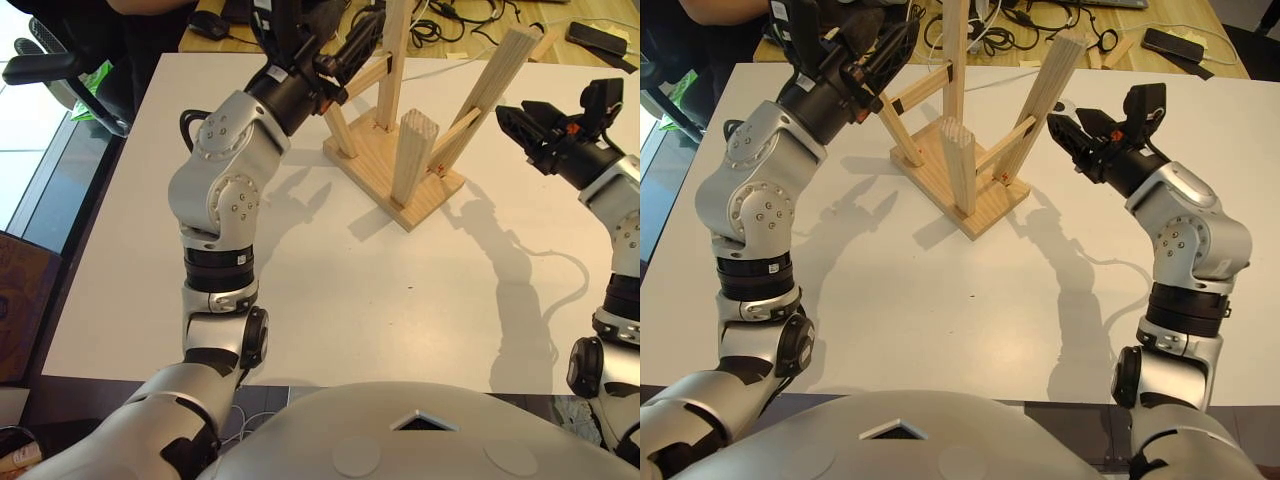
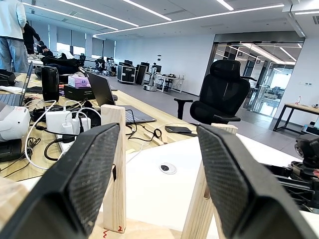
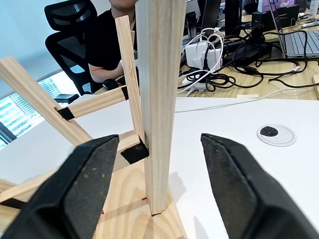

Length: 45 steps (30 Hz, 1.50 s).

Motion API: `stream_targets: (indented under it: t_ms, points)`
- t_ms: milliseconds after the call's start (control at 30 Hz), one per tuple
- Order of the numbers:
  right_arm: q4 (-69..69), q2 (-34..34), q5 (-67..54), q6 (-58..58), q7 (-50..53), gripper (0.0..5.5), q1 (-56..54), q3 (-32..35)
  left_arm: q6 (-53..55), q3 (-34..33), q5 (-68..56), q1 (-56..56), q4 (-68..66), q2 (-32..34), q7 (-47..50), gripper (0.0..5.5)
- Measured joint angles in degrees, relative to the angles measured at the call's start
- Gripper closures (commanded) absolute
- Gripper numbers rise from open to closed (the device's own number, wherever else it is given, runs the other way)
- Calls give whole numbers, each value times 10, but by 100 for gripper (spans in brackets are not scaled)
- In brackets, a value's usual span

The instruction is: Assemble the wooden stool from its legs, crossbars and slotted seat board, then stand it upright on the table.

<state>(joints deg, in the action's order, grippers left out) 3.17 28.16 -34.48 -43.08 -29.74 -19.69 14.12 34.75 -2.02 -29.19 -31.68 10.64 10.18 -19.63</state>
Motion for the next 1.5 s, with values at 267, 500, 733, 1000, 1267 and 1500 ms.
stream_targets:
  t_ms: [267,500,733,1000,1267,1500]
  points:
    - [-78,-4,1,12,-30,245,-74,-11,0,5,0,0,2,22,-28,266]
    - [-155,-9,35,54,-51,296,-124,-40,6,-1,-8,0,8,67,-85,266]
    - [-146,-10,41,36,-74,415,-115,-59,6,-3,-8,0,9,72,-85,266]
    - [-15,-28,27,9,-28,449,-39,-44,19,-27,-24,47,28,104,-103,266]
    - [64,-53,9,-13,6,450,8,-43,11,-91,-32,89,-1,194,-177,266]
    - [72,-57,0,-18,16,450,13,-44,-25,-67,-17,127,-24,261,-299,266]
